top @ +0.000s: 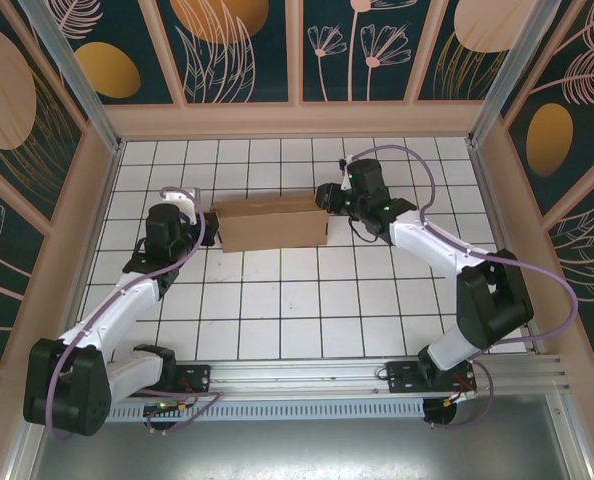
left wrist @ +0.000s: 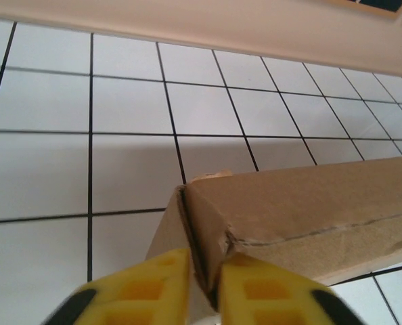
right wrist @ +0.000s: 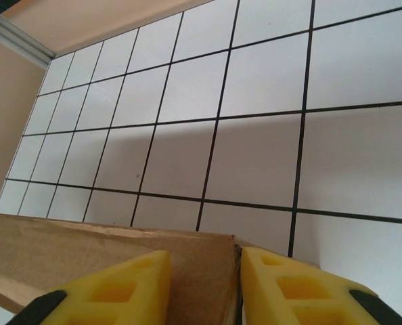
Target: Fold the paper box
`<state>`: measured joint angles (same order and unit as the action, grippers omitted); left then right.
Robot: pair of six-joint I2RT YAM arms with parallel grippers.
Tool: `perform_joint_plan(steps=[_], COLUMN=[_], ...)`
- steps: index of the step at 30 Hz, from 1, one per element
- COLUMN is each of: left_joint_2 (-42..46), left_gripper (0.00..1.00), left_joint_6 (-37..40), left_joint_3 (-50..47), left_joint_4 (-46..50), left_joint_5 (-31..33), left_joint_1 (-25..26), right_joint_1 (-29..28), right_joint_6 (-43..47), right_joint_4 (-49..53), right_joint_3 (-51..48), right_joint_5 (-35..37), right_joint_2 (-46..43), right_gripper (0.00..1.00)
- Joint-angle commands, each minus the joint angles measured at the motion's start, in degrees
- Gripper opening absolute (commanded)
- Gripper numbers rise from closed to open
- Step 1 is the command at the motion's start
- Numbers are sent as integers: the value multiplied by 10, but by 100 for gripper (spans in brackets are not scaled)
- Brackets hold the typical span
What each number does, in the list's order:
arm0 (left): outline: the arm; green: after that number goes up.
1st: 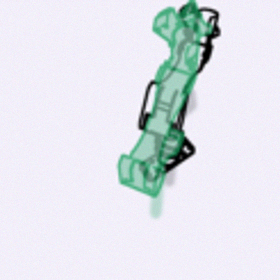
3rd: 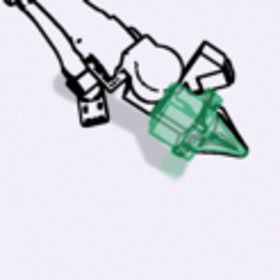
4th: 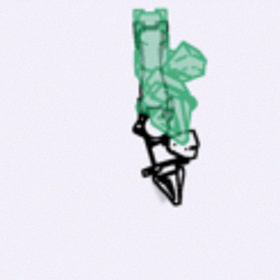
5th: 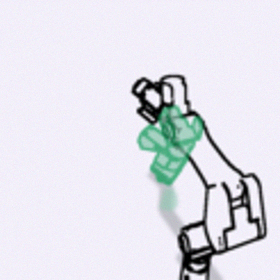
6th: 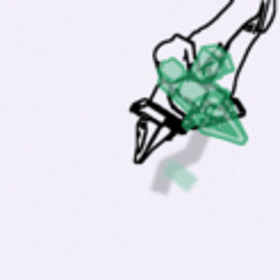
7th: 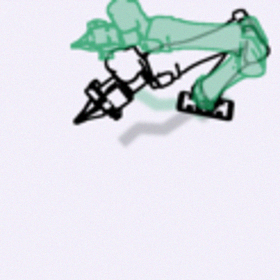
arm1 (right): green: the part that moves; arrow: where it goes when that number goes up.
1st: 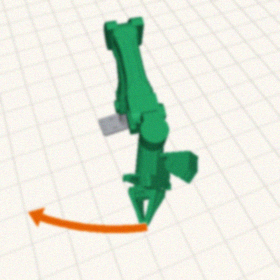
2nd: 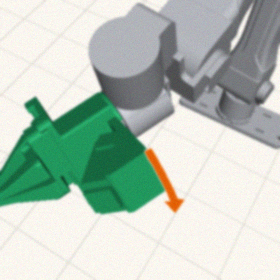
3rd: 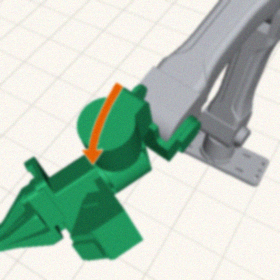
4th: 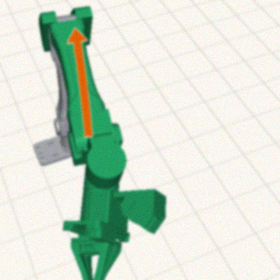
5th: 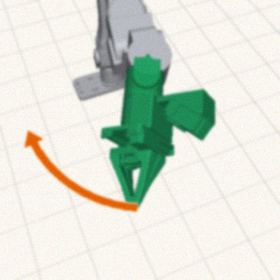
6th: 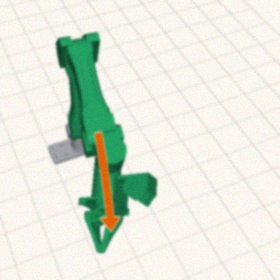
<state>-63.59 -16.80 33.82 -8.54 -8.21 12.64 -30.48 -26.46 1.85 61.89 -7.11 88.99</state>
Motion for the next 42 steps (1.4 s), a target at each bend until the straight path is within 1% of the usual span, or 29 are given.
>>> perform_joint_plan(steps=[1,4,9,13,17,21,22,24,26,29,34,38,42], left_joint_2=[17,36,90,133,167,140,132,109,73,29,5,10,24], left_gripper=[28,34,41,43,41,44,46,52,55,54,52,50,49], left_joint_6=[-27,-46,-59,-51,-94,-126,-131,-146,-145,-155,-167,-186,-215], left_joint_3=[-13,-15,-30,-21,-8,30,36,46,58,53,5,-46,-96], left_joint_4=[32,37,52,80,85,67,54,41,36,17,-31,-48,-71], left_joint_5=[-16,-28,-42,-72,-30,-30,-29,-5,6,15,32,60,64], left_joint_1=[1,2,1,1,1,1,1,1,1,0,1,1,1], right_joint_1=[-24,-37,-44,-44,-46,-48,-48,-48,-48,-50,-51,-56,-61], right_joint_6=[3,4,4,4,4,7,9,8,6,5,10,16,19], right_joint_4=[8,10,9,7,5,4,2,2,0,-2,-3,-4,-5], right_joint_3=[-36,-38,-41,-43,-48,-57,-60,-64,-65,-66,-66,-70,-78], right_joint_5=[35,62,97,109,117,121,122,123,122,122,120,121,129], right_joint_2=[0,2,-3,-9,-13,-18,-19,-19,-20,-20,-17,-15,-10], right_gripper=[31,31,33,35,35,38,38,39,39,39,39,39,42])
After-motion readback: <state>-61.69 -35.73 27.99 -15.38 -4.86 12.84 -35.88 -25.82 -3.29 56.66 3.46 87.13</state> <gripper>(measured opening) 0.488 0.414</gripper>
